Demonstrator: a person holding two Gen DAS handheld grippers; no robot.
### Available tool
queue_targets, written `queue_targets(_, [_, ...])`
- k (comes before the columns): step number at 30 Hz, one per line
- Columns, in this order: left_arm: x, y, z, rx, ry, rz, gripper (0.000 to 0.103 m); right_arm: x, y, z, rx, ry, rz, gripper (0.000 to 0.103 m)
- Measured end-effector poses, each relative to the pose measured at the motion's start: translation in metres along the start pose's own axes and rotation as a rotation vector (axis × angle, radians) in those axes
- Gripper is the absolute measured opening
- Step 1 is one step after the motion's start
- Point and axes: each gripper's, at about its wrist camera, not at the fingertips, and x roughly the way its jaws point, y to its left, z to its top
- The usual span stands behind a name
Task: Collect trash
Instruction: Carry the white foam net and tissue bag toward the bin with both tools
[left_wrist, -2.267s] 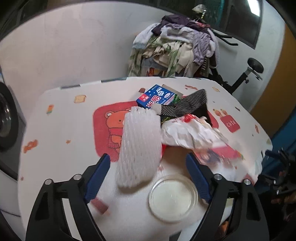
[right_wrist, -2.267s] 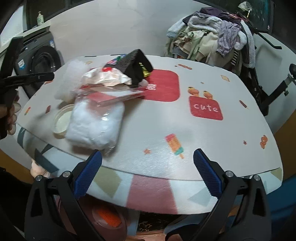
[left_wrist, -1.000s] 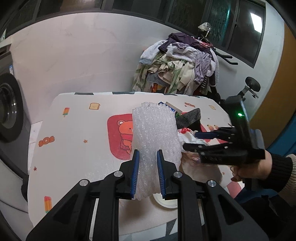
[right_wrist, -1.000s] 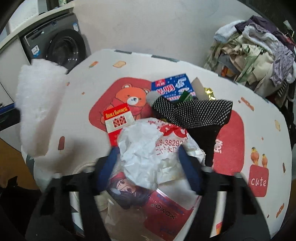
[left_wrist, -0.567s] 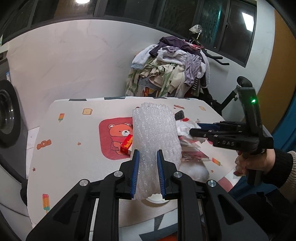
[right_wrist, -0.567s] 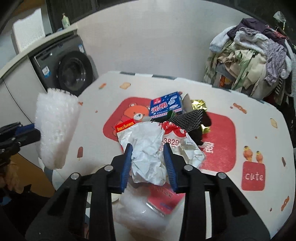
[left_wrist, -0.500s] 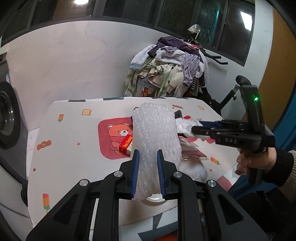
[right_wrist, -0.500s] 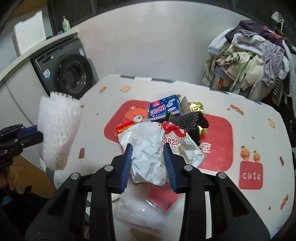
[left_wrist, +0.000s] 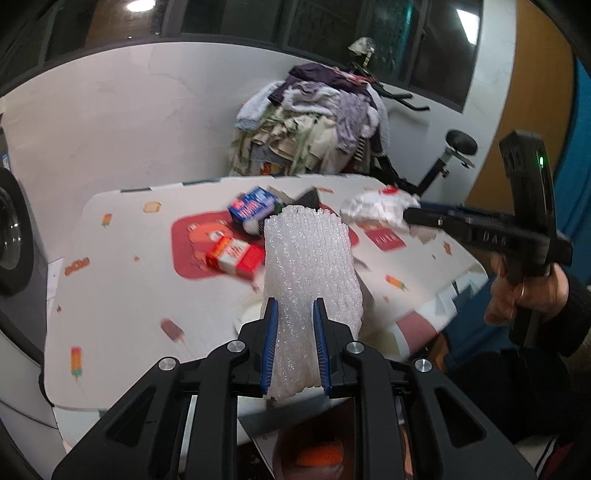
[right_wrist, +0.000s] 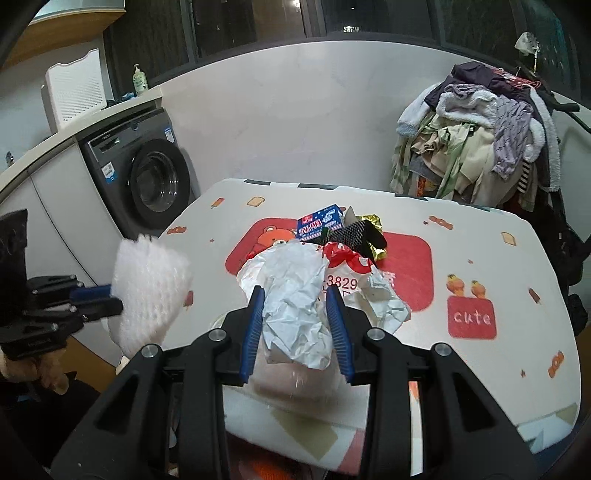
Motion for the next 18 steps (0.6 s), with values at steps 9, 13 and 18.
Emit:
queue_targets(9, [0.006,-0.033,-0.071,0.012,0.119,-0.055,0.019,-0.036,0.010,-0.048,-0.013,0.012,-0.014,0.037])
queue_targets(13, [0.017,-0.047,-0.102,0.021,0.190,-0.079,0.019,-0.046,0.010,-0.066,0.002,0.022,-0.011,0.037])
queue_targets(18, [0.032,-0.059,-0.130,0.007,0.263,-0.103,0.019,-0.052,0.010,-0.084,0.019,0.039,-0.007,0.037])
